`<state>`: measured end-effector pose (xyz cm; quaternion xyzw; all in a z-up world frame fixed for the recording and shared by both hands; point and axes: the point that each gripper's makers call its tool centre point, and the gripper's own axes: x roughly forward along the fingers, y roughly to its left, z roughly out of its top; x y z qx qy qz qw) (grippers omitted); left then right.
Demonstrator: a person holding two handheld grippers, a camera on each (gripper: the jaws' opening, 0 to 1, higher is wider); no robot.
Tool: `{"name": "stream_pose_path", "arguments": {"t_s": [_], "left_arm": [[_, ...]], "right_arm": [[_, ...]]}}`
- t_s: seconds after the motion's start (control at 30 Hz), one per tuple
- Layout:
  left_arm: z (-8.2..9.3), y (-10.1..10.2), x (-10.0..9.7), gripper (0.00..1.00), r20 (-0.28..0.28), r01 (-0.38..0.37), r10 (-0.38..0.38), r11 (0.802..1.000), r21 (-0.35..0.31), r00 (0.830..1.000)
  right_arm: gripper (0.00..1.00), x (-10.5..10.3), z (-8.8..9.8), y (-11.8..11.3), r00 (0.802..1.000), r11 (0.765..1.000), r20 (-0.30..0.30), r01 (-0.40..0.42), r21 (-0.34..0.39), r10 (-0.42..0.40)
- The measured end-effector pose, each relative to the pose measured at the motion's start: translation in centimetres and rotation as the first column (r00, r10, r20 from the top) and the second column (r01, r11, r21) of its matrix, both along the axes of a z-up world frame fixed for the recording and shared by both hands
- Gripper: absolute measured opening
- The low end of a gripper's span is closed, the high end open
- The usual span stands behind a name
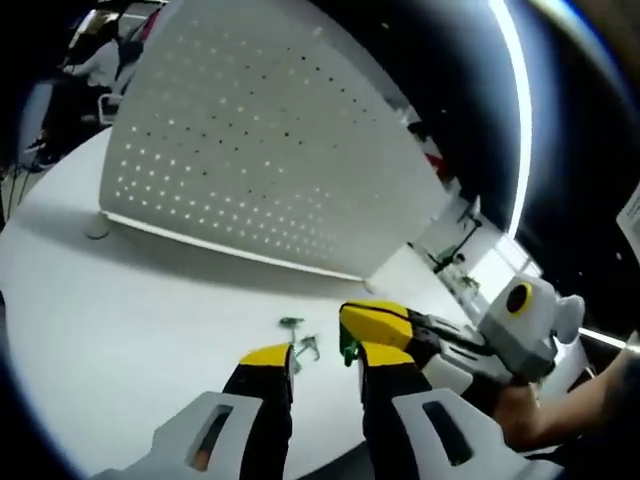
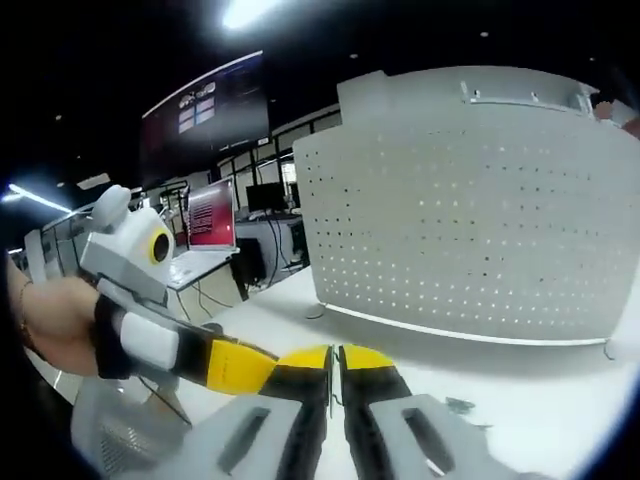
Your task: Insert the hook assembly into the mounting plate slot until the hook locks in place.
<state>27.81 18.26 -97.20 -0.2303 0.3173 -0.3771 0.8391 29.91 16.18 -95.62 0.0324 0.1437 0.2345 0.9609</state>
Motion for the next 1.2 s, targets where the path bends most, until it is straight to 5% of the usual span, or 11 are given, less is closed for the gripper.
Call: {"name": "stream_pose_path", "arguments": {"t_s": [0.43,0.7,1.2], "left_arm": [[1.3,-1.1,-1.0,0.06,-0.047,0.039,-0.045,0.991,-0.125,0.998],[1.5,-1.4,-1.2,0.03,-0.041,0.063,-0.068,0.991,-0.122,0.997],[1.3,-1.2,-1.1,0.01,0.018,0.096,-0.096,0.995,-0.012,0.995]], "right_arm": [[0.0,-0.4,0.6,-0.1,1.0,1.0,0.017,-0.002,0.031,0.001],[0.0,-0.6,0.6,-0.3,1.0,0.999,0.016,-0.007,0.047,0.006],[0.02,-0.5,0.2,-0.2,1.0,0.999,-0.002,-0.017,0.033,0.017]]}}
